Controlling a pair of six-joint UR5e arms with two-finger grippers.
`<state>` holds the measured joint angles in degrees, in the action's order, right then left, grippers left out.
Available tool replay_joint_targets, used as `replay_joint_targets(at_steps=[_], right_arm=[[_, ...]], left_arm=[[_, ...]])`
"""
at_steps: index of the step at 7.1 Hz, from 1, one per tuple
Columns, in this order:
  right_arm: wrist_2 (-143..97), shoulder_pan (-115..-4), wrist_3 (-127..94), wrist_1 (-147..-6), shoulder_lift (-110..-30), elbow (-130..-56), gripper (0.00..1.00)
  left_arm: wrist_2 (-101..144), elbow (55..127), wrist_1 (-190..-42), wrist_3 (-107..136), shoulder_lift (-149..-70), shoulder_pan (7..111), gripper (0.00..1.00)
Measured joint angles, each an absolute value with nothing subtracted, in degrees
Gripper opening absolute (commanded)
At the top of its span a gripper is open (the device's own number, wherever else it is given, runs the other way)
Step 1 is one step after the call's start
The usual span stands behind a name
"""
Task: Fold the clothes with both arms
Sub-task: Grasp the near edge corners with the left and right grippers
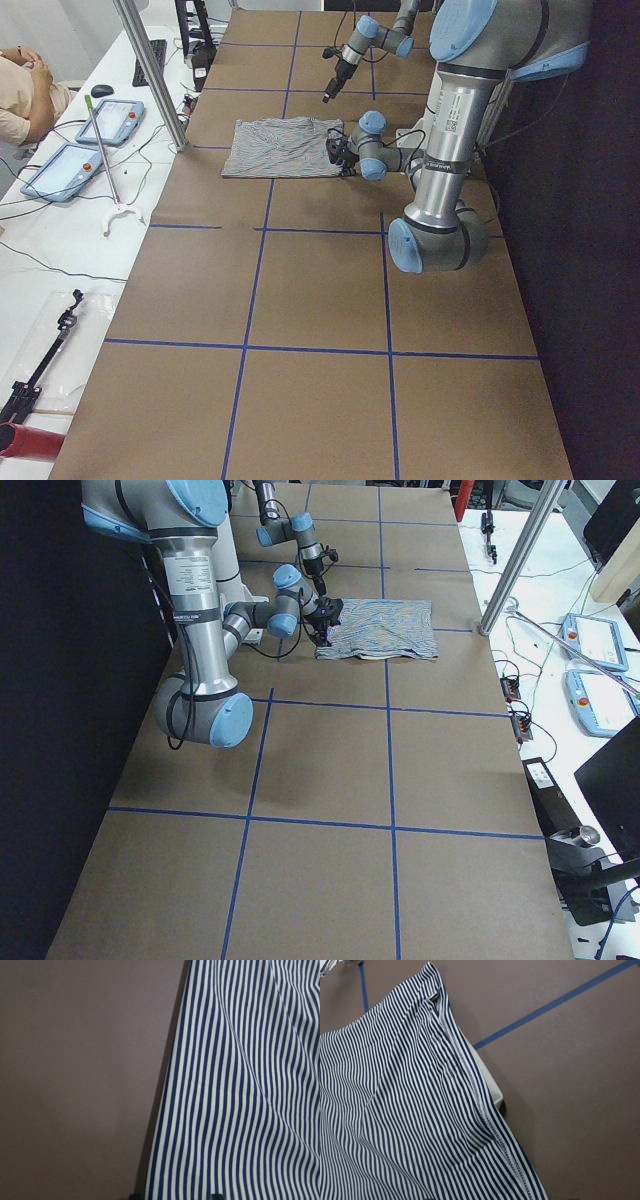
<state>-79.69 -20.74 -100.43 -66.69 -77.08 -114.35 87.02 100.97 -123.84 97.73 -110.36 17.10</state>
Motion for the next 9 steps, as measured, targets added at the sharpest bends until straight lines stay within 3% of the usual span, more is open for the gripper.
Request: replay_joint_targets(at_steps=[2,9], right_arm=[[-79.6,-20.7,-100.8,-66.7,-77.1,-114.1,0.76],[-81.9,-19.8,-107.5,-90.3,-60.6,-105.1,0.77]], left_arm=[[86.9,101.2,-123.8,97.7,-110.3,17.1,0.00],[86.9,102.7,-123.8,97.6,-110.4,17.0,0.00]])
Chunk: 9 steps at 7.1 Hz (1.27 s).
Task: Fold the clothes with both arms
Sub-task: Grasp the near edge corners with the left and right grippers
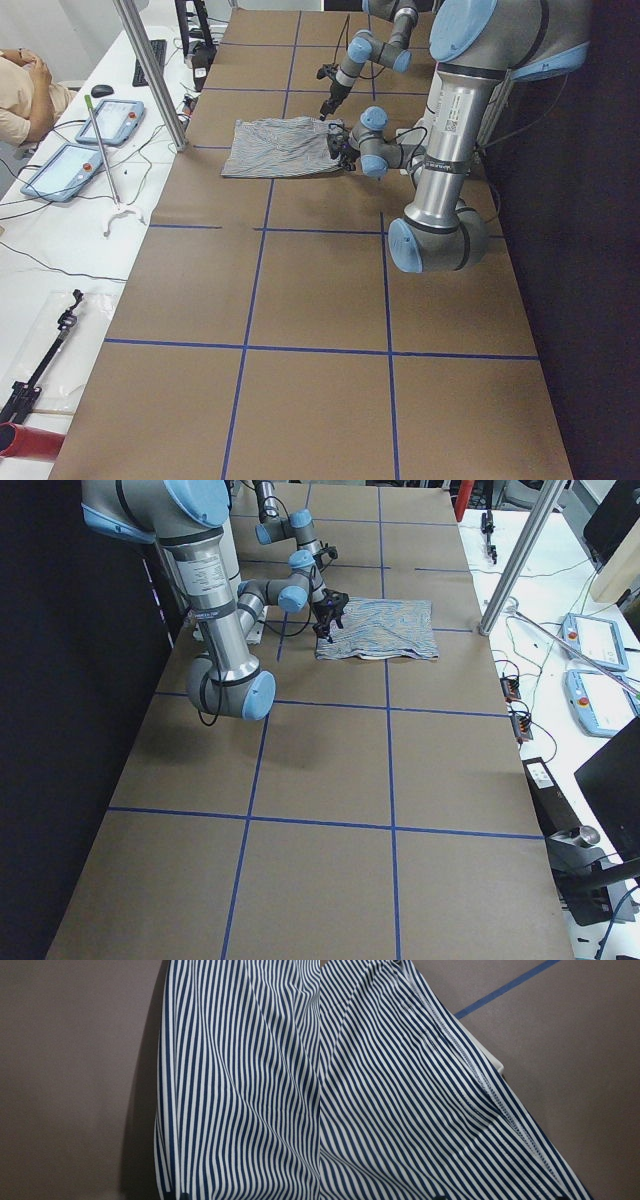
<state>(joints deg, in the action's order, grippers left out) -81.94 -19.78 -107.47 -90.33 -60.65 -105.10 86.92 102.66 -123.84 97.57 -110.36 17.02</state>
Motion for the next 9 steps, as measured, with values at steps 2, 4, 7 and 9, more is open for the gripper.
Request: replay_joint_targets(at_steps=[2,4,7,9], right_arm=[[-82.3,-19.1,-107.4,-92.9,-58.5,-101.3,0.74],[-82.4,-18.8,-107.3,-93.2,-56.4,-97.7,0.72],[-82.4,-18.0,-107.2,-93.5,-56.0,-96.8,0.72],[-82.4,-17.3,-107.1,-93.5,-56.0,-96.8,0.01]], left_arm=[[86.9,102.8,-123.8,97.6,-110.4,17.0,0.00],[86.9,102.8,-123.8,97.6,-110.4,17.0,0.00],[86.9,102.8,-123.8,97.5,-110.4,17.0,0.00],[87.0,102.8,-123.9,97.3,-110.4,17.0,0.00]])
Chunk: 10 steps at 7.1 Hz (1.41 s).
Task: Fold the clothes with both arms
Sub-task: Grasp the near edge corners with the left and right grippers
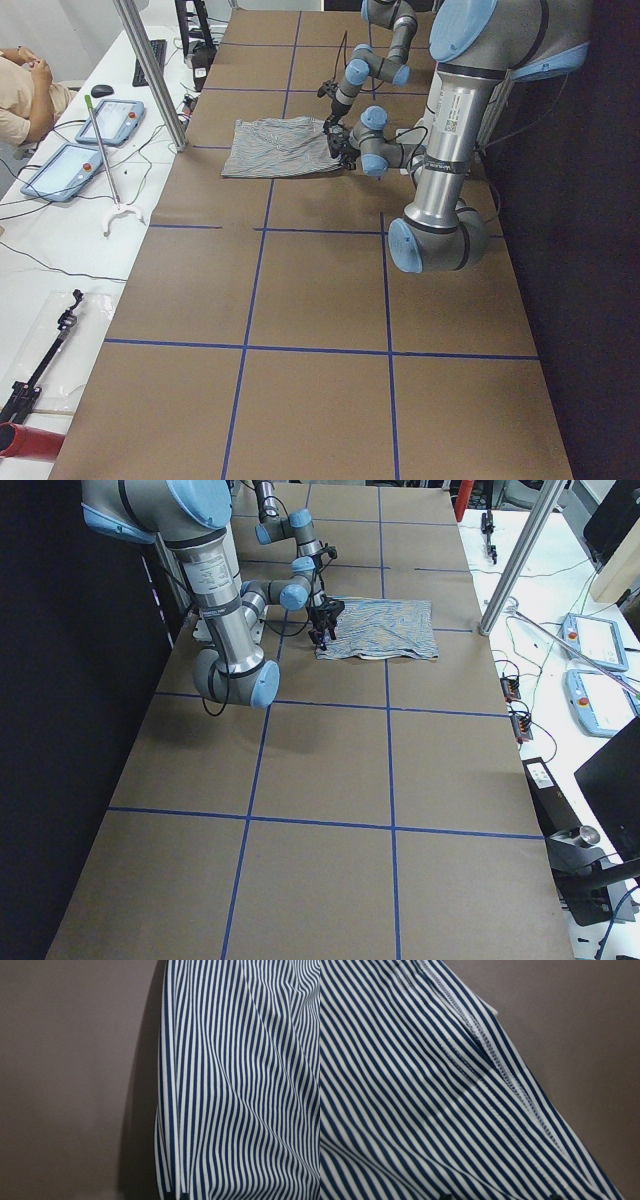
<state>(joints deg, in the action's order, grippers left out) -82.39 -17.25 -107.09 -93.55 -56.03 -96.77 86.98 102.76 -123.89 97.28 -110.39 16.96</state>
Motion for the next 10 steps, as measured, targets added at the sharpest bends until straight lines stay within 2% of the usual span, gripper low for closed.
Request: replay_joint_targets(at_steps=[8,10], right_arm=[[-82.3,-17.0,-104.6,-93.2,-56.1,-98.0,0.00],[-82.4,-17.2,-104.6,-94.6,-56.8,-102.8,0.00]], left_arm=[[87.1,103.4,-123.8,96.9,-110.4,17.0,0.00],[88.5,109.7,-118.7,96.0,-109.8,17.2,0.00]])
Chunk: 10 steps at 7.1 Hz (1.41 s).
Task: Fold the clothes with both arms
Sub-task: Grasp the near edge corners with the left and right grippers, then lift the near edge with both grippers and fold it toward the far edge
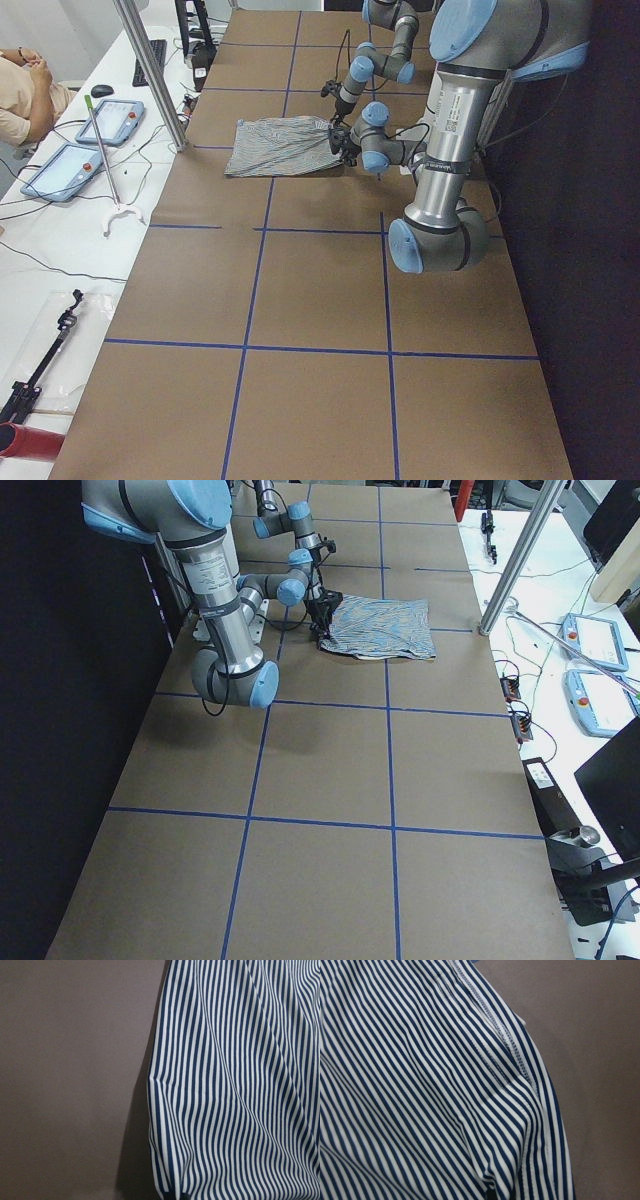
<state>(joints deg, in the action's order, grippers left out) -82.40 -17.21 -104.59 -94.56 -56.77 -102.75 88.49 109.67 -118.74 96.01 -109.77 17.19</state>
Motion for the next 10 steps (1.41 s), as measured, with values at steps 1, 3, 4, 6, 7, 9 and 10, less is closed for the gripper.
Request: replay_joint_targets(at_steps=[1,3,4,6,7,9,10], right_arm=[[-82.6,-16.9,-104.6,-98.8,-57.3,-108.6,0.00],[-83.5,-15.5,-105.0,-111.4,-57.0,-122.5,0.00],[-83.8,-15.0,-105.0,-114.2,-56.8,-125.2,0.00],[-83.5,-15.9,-103.6,-111.5,-55.9,-120.5,0.00],[-83.4,-17.9,-101.9,-107.0,-55.7,-116.1,0.00],[-83.5,-22.2,-98.5,-100.4,-55.0,-108.9,0.00],[-83.5,-23.9,-97.4,-99.1,-53.2,-105.1,0.00]], left_arm=[[89.5,115.3,-112.9,95.8,-109.6,17.3,0.00],[91.9,127.7,-98.7,95.6,-110.4,17.2,0.00],[93.3,130.8,-93.6,95.4,-111.4,17.1,0.00],[94.0,127.5,-91.1,91.6,-113.9,19.1,0.00],[94.1,123.7,-92.1,89.4,-115.4,21.4,0.00],[94.2,115.6,-97.0,86.4,-117.4,26.3,0.00],[94.3,111.9,-98.9,84.8,-118.6,28.4,0.00]])
